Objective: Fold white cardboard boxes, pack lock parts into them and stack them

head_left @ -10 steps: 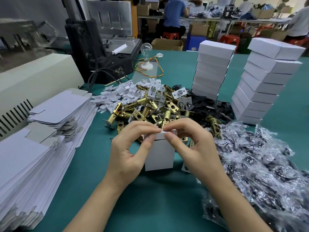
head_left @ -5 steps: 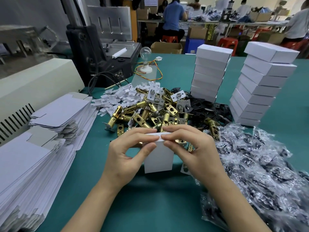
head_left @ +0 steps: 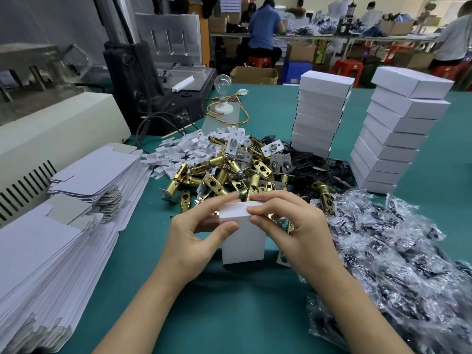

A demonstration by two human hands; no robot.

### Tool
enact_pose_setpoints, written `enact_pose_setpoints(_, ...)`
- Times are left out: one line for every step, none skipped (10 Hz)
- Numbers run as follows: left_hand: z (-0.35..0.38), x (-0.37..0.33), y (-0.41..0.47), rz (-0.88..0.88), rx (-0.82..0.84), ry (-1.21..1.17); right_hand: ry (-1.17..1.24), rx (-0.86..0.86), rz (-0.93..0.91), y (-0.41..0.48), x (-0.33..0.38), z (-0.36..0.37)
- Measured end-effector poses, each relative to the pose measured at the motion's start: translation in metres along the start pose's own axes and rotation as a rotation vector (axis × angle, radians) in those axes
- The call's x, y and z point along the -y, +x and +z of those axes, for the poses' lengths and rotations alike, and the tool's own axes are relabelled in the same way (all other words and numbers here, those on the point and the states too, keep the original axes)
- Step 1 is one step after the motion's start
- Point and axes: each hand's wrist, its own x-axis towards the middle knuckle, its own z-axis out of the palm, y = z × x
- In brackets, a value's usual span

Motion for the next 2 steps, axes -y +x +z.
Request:
enact_pose_setpoints(0.001,0.001,-0.002,-0.093,0.074,0.016,0.0,0.009,0.047,0.0,0.002,0.0)
enact_pose_setpoints(0.0,0.004,-0.001,-0.15,0.111,0.031,0.074,-0.044,0.089,0.005,0.017,-0.009)
